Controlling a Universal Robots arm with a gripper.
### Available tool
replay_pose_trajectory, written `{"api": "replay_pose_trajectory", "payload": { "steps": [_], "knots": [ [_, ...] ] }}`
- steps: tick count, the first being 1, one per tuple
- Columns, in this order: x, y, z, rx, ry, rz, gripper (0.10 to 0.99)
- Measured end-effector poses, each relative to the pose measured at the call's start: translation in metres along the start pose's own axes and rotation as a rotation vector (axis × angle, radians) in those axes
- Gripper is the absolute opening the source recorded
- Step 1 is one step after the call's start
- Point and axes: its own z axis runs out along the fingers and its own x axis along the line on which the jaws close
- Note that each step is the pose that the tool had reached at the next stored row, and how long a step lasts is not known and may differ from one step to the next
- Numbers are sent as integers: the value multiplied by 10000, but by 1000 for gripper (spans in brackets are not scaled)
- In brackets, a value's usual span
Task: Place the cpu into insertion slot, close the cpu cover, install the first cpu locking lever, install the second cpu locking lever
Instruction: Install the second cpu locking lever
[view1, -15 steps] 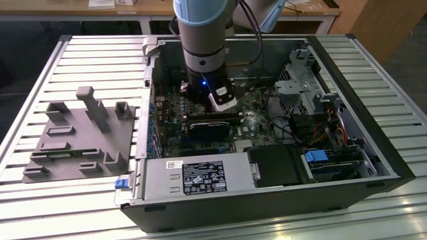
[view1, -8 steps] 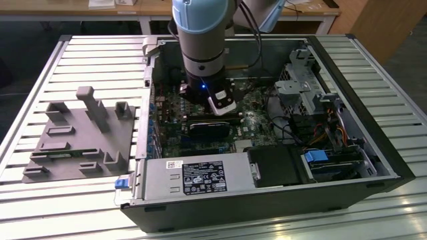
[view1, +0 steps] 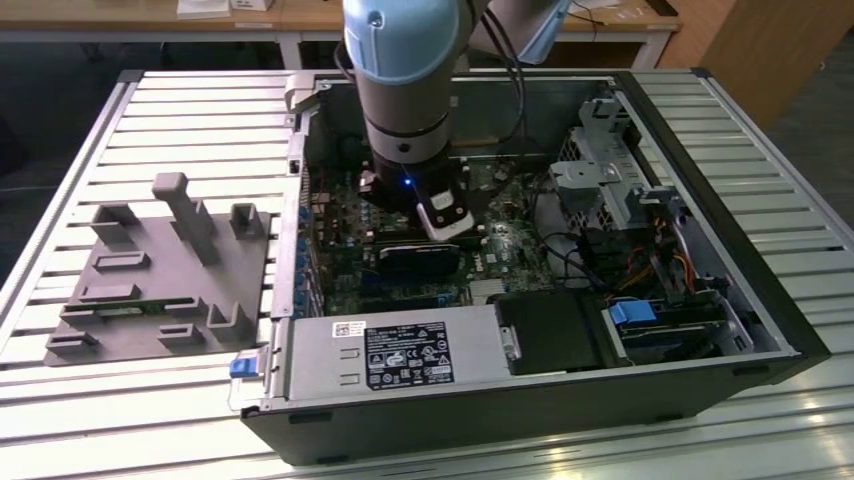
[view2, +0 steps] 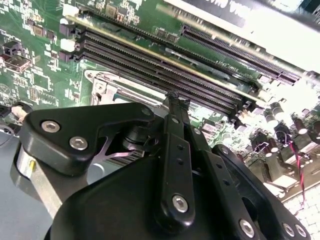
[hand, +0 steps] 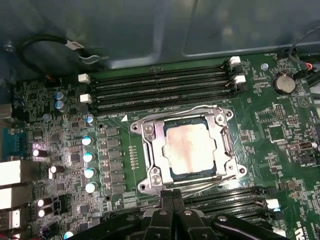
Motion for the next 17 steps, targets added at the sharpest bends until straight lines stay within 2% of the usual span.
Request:
{"api": "replay_pose_trajectory", "payload": {
  "steps": [3,10,14,17],
  "knots": [
    [11,-27,1,-114,19,8,106],
    [56,-65,54,-552,96,11,106],
    [68,-83,95,-695,121,16,106],
    [79,-93,105,-873,150,26,106]
  ]
}}
